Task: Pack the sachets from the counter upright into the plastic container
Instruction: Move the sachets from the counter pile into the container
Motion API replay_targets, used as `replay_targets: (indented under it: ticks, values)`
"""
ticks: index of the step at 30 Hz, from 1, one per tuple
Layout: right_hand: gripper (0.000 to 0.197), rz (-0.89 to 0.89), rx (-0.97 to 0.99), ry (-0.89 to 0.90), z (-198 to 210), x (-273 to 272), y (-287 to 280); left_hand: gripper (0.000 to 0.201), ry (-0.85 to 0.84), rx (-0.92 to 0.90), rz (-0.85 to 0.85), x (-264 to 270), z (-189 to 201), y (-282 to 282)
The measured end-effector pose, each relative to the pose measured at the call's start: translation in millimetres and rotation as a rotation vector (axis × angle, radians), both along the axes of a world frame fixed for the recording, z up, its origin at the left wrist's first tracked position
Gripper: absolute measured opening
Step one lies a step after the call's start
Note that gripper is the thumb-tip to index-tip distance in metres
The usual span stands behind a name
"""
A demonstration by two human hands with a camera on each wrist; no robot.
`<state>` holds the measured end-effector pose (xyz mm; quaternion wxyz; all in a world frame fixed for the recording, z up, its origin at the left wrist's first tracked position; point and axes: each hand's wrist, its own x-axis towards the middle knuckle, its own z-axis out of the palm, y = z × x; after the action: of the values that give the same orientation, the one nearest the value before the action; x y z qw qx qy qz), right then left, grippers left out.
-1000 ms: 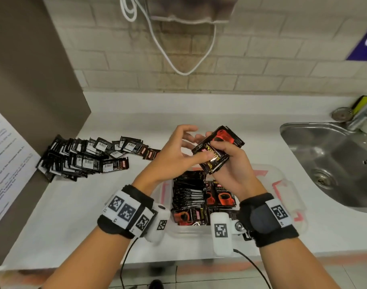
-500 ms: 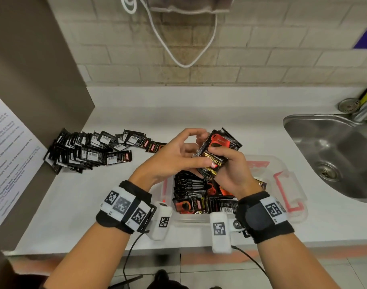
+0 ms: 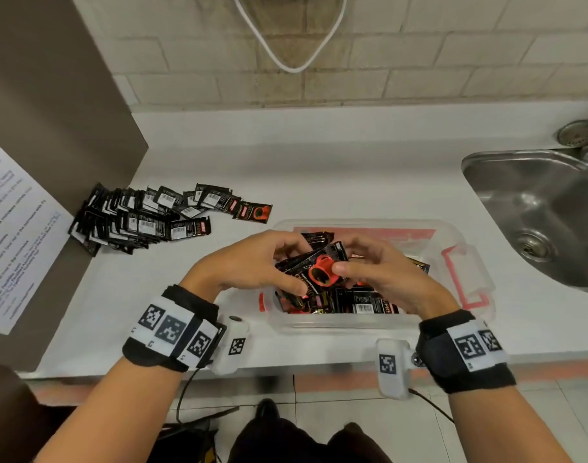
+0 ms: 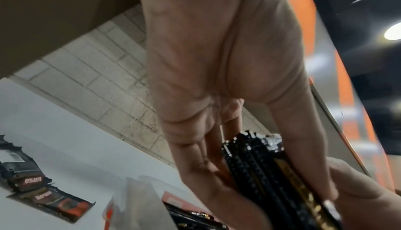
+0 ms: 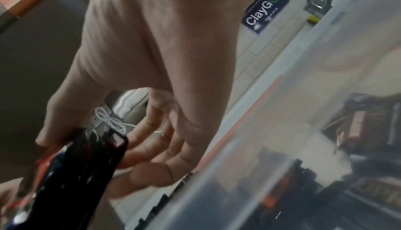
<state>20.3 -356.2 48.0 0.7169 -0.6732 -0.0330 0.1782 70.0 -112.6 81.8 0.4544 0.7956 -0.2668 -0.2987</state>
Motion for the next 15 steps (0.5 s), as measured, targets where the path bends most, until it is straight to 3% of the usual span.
replay_targets:
  ticks: [5, 11, 15]
  values:
    - [0.024, 0.077, -0.006, 0.054, -8, -3, -7, 0.039, -0.114, 0.163, -0.073, -4, -3, -8]
    - [0.024, 0.112, -0.046, 0.103, -19, -3, -6, 0.041, -0.24, 0.318, -0.141, -7, -7, -13]
    - [0.033, 0.125, -0.146, 0.088, -22, -6, -3, 0.038, -0.336, 0.397, -0.178, -10, -11, -14]
